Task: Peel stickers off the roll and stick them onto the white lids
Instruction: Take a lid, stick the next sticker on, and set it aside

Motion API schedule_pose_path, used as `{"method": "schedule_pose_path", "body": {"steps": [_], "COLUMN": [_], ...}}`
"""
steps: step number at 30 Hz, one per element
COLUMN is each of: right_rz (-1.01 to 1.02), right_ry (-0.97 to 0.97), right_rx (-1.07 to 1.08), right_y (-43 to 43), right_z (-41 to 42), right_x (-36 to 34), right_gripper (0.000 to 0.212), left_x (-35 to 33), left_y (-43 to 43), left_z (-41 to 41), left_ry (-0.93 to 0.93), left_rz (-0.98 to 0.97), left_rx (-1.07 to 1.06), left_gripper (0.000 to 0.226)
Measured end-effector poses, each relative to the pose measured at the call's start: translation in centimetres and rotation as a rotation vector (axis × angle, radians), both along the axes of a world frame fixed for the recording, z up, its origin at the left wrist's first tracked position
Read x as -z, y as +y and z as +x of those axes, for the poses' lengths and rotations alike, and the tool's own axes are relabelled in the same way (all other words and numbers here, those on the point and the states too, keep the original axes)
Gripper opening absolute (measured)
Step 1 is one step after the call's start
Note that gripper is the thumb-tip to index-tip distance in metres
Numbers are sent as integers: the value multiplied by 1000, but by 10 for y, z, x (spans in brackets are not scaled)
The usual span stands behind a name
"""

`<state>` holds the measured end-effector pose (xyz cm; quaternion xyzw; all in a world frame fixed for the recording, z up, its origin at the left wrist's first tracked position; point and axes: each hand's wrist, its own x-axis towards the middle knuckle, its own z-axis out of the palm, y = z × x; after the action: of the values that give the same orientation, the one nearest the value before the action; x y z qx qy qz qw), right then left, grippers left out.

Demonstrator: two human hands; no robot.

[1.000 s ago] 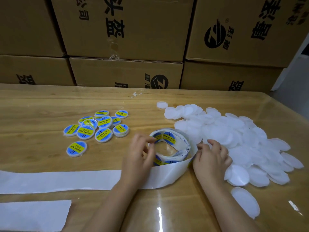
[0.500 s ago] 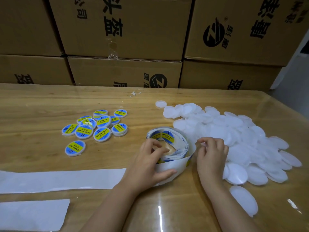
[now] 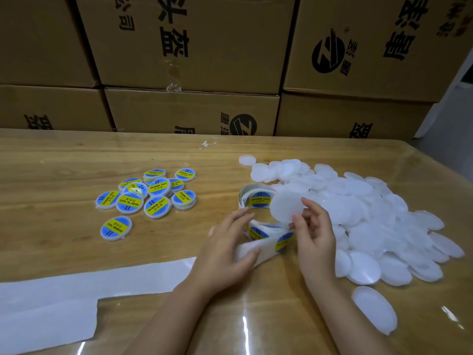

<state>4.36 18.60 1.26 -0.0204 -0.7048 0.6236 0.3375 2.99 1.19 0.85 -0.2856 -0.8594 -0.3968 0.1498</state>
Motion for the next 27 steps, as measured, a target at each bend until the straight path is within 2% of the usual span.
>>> {"method": "schedule_pose_path", "body": {"steps": [5, 7, 10, 12, 14, 16, 20, 23, 27], "right_rz": [148, 224, 397, 519, 578, 607, 682, 758, 749], "right_ry": [-74, -102, -107, -79, -60, -88, -187, -200, -221], "right_rx": [-68, -59, -18, 33, 80, 114, 183, 242, 347], "right_y": [-8, -11, -15, -15, -13, -9, -2, -2, -1], "right_z": [4, 7, 8, 7, 5, 2, 1, 1, 2], "right_x": [4, 5, 6, 4, 2, 0, 1, 3, 1], "right_gripper": [27, 26, 24, 21, 32, 39, 31, 42, 30], "left_x": [-5, -2, 5, 7, 8, 9, 10, 9, 4], "left_y": [8, 7, 4, 3, 3, 3, 5, 4, -3], "left_z": [0, -3, -6, -7, -7, -6, -4, -2, -2], "left_ry": [-237, -365, -461, -465, -444, -409, -312, -234, -172], "left_rz": [446, 528, 566, 536, 475, 413, 250, 118, 50], "left_rx": [-15, 22, 48, 44, 10, -10, -68, -85, -123], "left_gripper": [37, 29, 14, 6, 12, 14, 19, 22, 22]}}
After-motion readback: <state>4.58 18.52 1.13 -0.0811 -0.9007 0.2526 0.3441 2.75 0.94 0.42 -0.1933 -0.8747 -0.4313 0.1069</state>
